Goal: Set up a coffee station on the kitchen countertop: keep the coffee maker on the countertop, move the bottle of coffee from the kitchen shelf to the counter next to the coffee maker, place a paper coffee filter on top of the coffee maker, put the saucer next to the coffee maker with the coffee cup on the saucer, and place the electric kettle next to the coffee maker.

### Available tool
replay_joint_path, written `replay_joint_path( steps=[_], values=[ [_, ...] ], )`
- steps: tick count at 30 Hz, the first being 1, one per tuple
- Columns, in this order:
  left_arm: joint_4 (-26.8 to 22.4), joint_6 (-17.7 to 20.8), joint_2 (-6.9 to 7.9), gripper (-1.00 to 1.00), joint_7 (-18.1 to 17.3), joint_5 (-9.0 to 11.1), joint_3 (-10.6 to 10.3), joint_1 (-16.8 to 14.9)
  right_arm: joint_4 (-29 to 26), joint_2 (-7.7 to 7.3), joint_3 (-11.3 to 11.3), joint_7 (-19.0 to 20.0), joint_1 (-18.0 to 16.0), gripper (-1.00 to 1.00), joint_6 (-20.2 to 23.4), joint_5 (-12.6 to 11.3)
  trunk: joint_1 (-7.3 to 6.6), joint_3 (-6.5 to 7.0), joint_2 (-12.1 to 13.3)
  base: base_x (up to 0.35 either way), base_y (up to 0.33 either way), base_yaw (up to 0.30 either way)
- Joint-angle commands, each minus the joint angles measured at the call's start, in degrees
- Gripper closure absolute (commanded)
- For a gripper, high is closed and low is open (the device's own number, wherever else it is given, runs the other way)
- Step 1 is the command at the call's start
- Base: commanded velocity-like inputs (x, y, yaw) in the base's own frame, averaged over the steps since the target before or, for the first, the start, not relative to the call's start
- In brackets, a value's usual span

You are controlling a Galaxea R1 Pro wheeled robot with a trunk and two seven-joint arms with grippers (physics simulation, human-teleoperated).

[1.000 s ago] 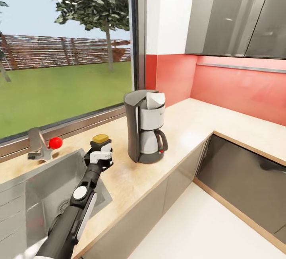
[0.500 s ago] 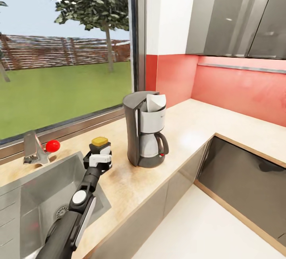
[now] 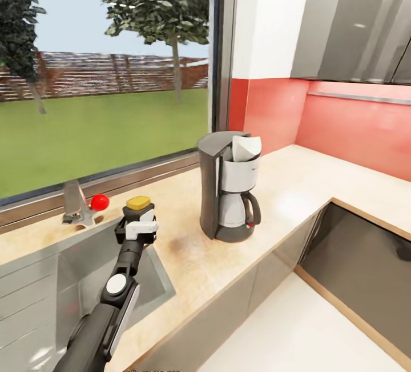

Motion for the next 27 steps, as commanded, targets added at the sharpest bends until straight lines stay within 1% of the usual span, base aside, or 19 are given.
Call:
replay_joint_path(
  steps=[1, 5, 17, 20, 22, 25, 27],
  values=[
    [0.04, -0.03, -0.02, 1.0, 0.44, -0.65, -0.11, -0.06, 0.04, -0.02, -0.49, 0.24, -0.01, -1.0, -0.2, 0.47, 0.02, -0.1, -0.09, 0.0, -0.104, 0.255],
    [0.04, -0.03, -0.03, 1.0, 0.45, -0.65, -0.11, -0.06, 0.04, -0.04, -0.49, 0.23, -0.01, -1.0, -0.2, 0.47, 0.02, -0.1, -0.09, 0.0, -0.213, 0.1],
    [0.04, -0.03, -0.1, 1.0, 0.45, -0.67, -0.06, -0.06, 0.04, -0.11, -0.49, 0.23, 0.0, -1.0, -0.2, 0.47, 0.02, -0.1, -0.09, 0.002, -0.272, 0.003],
    [0.04, -0.03, -0.1, 1.0, 0.91, -0.79, -0.02, -0.06, 0.04, -0.11, -0.49, 0.23, 0.01, -1.0, -0.2, 0.47, 0.02, -0.1, -0.09, 0.151, -0.247, 0.184],
    [0.12, 0.01, -0.1, 1.0, 2.32, -0.84, -0.02, -0.06, 0.04, -0.11, -0.49, 0.24, -0.02, -1.0, -0.2, 0.47, 0.02, -0.1, -0.09, 0.225, -0.198, 0.253],
    [1.37, -0.02, -0.1, 1.0, 3.27, -0.96, -0.05, -0.07, 0.04, -0.14, -0.49, 0.24, -0.01, -1.0, -0.2, 0.47, 0.02, -0.1, -0.09, 0.253, -0.18, 0.145],
    [3.1, -0.12, -0.1, 1.0, 3.6, -0.99, -0.08, -0.1, -0.02, -0.27, -0.44, 0.24, -0.01, -1.0, -0.2, 0.53, 0.02, -0.1, -0.09, 0.27, -0.171, 0.023]
  ],
)
